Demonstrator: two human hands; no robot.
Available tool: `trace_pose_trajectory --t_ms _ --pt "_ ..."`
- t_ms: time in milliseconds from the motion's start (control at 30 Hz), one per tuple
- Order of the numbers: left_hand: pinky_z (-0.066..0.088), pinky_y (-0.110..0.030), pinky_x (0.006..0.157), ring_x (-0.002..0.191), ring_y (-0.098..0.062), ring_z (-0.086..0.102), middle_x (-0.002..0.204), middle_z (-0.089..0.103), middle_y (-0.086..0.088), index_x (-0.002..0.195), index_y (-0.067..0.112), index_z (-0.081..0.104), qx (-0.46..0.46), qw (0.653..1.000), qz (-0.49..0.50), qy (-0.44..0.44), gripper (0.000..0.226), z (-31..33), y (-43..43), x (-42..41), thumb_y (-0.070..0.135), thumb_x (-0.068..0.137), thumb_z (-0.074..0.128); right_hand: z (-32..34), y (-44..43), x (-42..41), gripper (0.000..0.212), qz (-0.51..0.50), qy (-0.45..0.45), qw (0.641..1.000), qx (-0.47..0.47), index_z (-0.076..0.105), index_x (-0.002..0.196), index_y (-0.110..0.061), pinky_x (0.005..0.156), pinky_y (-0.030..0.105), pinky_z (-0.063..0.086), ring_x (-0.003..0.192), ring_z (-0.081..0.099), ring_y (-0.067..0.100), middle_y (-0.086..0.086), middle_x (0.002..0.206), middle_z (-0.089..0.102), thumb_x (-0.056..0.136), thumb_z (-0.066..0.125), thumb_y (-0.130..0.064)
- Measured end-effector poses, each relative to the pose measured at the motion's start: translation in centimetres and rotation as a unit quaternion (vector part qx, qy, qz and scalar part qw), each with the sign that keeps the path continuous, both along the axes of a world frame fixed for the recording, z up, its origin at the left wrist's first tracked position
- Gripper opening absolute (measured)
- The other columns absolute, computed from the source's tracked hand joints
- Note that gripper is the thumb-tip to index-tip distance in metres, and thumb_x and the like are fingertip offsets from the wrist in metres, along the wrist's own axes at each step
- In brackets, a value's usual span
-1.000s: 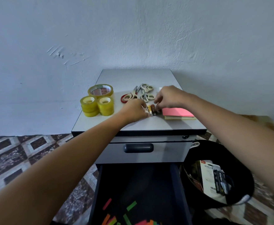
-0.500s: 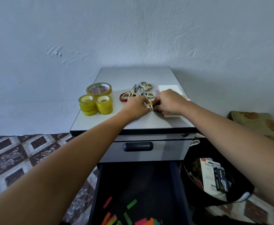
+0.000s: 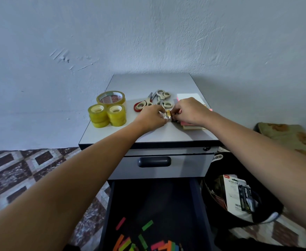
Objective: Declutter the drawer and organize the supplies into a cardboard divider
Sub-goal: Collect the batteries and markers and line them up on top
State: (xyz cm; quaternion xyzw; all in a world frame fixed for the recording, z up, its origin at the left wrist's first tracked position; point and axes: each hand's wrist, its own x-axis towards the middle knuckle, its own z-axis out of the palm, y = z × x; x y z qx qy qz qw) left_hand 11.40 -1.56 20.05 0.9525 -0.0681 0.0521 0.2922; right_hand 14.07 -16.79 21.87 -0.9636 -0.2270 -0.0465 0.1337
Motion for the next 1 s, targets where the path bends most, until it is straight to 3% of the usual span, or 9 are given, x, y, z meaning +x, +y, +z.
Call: trace_pose_trajectory --t_ms 167,333,500,567,700,800,867,1000 --pt "0.047 -0.026 0.084 0.093 -0.018 0.062 0.095 0.069 -0.006 0.112 0.011 0.062 -0.017 1.000 -0.002 0.001 0.032 0.3 0.4 -0.5 0.021 0.082 0.066 0.3 -0.1 -0.7 0.021 -0.002 -0.009 1.000 0.015 0.072 0.101 -0.015 0.067 0.025 0.035 0.092 0.061 0.025 0.010 0.098 0.069 0.085 0.061 -0.020" --pt "0.037 -0.003 0.062 0.071 0.000 0.054 0.078 0.062 0.010 0.104 0.015 0.064 -0.052 0.998 -0.024 -0.024 0.021 1.0 1.0 -3.9 0.022 0.084 0.065 0.9 -0.2 -4.0 0.021 0.006 -0.017 0.995 0.100 0.071 0.103 -0.012 0.076 0.024 0.040 0.093 0.060 0.020 0.005 0.097 0.067 0.085 0.065 -0.021" --pt "0.038 -0.004 0.060 0.056 0.010 0.052 0.064 0.056 0.016 0.094 0.016 0.067 -0.090 0.994 -0.061 -0.019 0.012 -1.9 2.6 -10.4 0.017 0.082 0.069 -1.7 -0.3 -10.3 0.010 0.021 0.058 0.981 0.182 0.073 0.091 -0.015 0.065 0.013 0.038 0.079 0.059 0.009 -0.004 0.083 0.066 0.083 0.068 -0.019" --pt "0.039 -0.003 0.063 0.059 0.010 0.053 0.067 0.057 0.016 0.094 0.015 0.068 -0.081 0.995 -0.064 0.013 0.013 -5.0 3.4 -12.3 0.016 0.082 0.070 -4.7 -0.1 -12.3 0.009 0.021 0.110 0.979 0.171 0.073 0.089 -0.015 0.061 0.007 0.036 0.076 0.059 0.009 -0.003 0.079 0.066 0.082 0.069 -0.020" --pt "0.037 -0.001 0.064 0.073 -0.004 0.056 0.078 0.061 0.003 0.101 0.010 0.069 -0.042 0.990 -0.039 0.132 0.020 -12.4 4.5 -15.3 0.017 0.083 0.069 -13.0 0.6 -15.8 0.020 0.014 0.262 0.959 0.106 0.072 0.100 -0.015 0.067 0.013 0.039 0.087 0.062 0.010 -0.002 0.089 0.067 0.083 0.070 -0.024" --pt "0.038 -0.009 0.071 0.086 -0.013 0.061 0.090 0.065 -0.001 0.106 0.011 0.067 -0.001 0.969 -0.039 0.246 0.023 -17.7 4.9 -17.0 0.020 0.085 0.066 -19.3 1.3 -18.2 0.020 -0.001 0.360 0.930 0.069 0.072 0.100 -0.011 0.074 0.017 0.044 0.094 0.065 0.014 0.003 0.101 0.071 0.083 0.069 -0.021" --pt "0.042 -0.014 0.079 0.097 -0.015 0.062 0.100 0.068 -0.003 0.108 0.011 0.066 0.039 0.953 -0.053 0.297 0.024 -20.5 5.3 -17.9 0.019 0.086 0.062 -23.0 1.9 -19.3 0.019 -0.001 0.412 0.911 0.035 0.072 0.097 -0.003 0.075 0.026 0.050 0.094 0.066 0.020 0.010 0.103 0.072 0.085 0.064 -0.015" --pt "0.045 -0.033 0.092 0.108 -0.024 0.058 0.116 0.062 -0.010 0.115 0.012 0.064 0.126 0.921 -0.118 0.350 0.028 -24.4 6.0 -19.2 0.015 0.088 0.055 -27.9 3.3 -20.9 0.023 -0.004 0.444 0.895 -0.038 0.071 0.100 -0.003 0.080 0.031 0.050 0.099 0.065 0.028 0.015 0.104 0.070 0.086 0.060 -0.017"
